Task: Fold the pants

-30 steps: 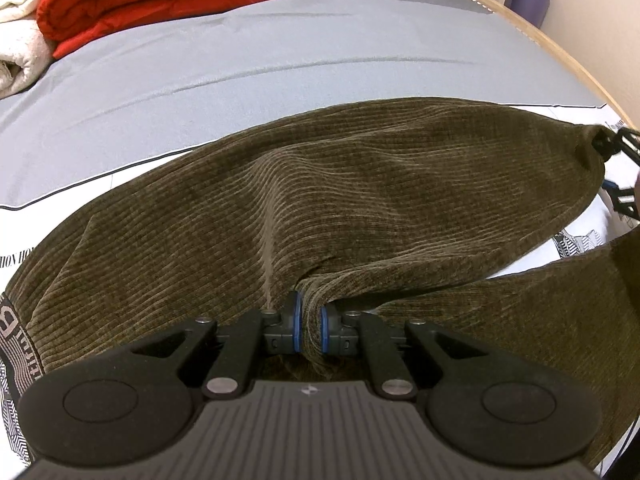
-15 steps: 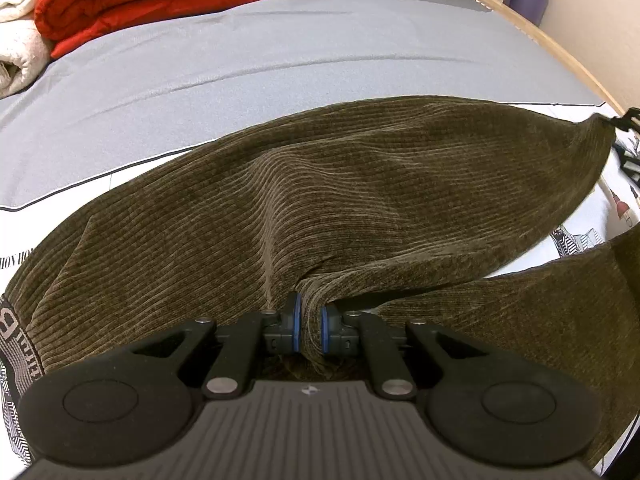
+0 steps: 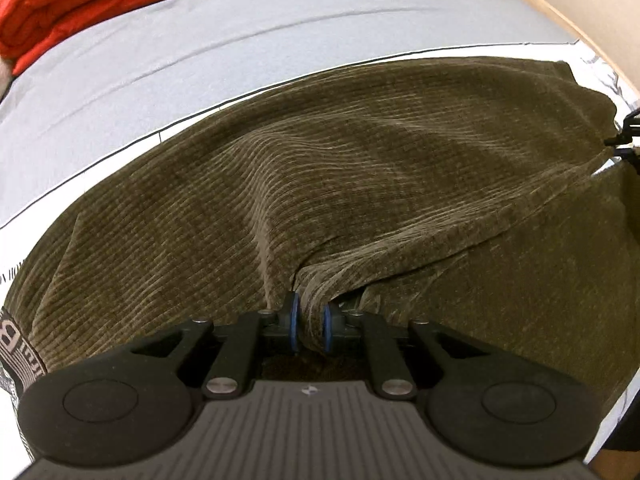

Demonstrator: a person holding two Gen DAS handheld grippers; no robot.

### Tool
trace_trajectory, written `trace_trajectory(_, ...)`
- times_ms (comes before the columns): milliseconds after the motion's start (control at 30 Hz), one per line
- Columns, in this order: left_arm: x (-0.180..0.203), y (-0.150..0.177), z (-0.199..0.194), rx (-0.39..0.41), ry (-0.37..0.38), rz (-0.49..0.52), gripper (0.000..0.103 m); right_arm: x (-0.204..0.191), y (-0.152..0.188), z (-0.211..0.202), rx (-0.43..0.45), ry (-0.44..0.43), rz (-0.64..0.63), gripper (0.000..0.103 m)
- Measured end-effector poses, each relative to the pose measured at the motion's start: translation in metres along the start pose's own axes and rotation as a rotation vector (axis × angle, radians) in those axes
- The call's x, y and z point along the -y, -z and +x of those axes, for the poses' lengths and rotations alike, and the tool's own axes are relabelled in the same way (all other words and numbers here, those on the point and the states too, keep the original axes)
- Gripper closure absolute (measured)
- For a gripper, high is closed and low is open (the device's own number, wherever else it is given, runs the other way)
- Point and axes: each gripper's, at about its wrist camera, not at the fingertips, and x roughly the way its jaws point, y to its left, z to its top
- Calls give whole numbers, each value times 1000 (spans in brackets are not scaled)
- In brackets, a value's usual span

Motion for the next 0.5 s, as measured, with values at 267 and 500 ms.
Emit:
trace_trajectory(267,-1,-1,-3,23,11,-15,85,5,-27,2,104,-111,18,97)
trace_trajectory(500,-2,-3,-3,2,19,3,84,9,-32,-5,136,124,-8,95)
